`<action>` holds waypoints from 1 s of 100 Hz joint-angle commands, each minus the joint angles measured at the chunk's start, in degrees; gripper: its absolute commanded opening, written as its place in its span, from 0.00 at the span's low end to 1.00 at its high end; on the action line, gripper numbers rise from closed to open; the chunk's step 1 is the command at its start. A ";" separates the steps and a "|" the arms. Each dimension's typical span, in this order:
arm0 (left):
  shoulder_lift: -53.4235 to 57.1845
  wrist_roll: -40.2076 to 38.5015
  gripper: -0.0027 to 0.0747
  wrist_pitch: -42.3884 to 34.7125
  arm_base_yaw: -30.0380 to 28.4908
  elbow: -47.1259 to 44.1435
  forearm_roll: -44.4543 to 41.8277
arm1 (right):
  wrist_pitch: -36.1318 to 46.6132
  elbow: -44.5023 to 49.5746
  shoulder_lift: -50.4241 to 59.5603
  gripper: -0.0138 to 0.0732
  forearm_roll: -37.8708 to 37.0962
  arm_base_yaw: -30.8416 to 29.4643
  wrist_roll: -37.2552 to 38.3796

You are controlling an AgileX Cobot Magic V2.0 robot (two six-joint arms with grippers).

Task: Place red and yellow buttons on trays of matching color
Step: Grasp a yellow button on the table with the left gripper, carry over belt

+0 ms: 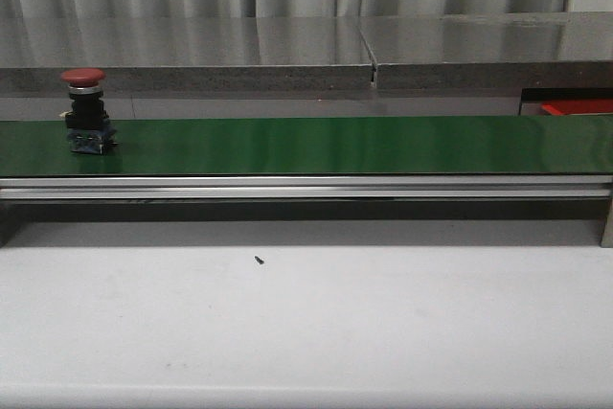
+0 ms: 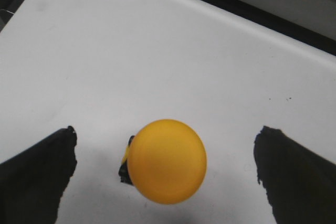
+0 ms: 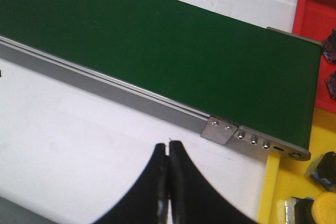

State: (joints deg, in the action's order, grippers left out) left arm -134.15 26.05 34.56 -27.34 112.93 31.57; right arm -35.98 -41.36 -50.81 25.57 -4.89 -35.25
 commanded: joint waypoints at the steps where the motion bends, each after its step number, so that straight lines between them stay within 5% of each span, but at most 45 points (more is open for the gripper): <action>1: 1.94 -1.42 0.86 -1.44 -0.04 3.72 1.12 | 3.08 -1.49 0.61 0.08 0.61 0.14 -0.47; 30: 0.60 -1.77 0.80 -2.19 0.18 5.02 0.18 | 3.08 -1.49 0.61 0.08 0.61 0.14 -0.47; 56: 0.60 -1.77 0.28 -0.81 0.18 5.02 -0.03 | 3.08 -1.49 0.61 0.08 0.61 0.14 -0.47; 75: 1.52 -1.67 0.02 5.01 0.18 8.35 2.05 | 3.08 -1.49 0.61 0.08 0.61 0.14 -0.47; 100: 10.08 -1.07 0.01 12.29 0.59 9.13 7.96 | 3.08 -1.49 0.61 0.08 0.61 0.14 -0.47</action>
State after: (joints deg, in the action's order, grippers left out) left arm -132.22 24.88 45.90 -27.34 119.61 35.48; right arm -35.98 -41.36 -50.81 25.57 -4.89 -35.25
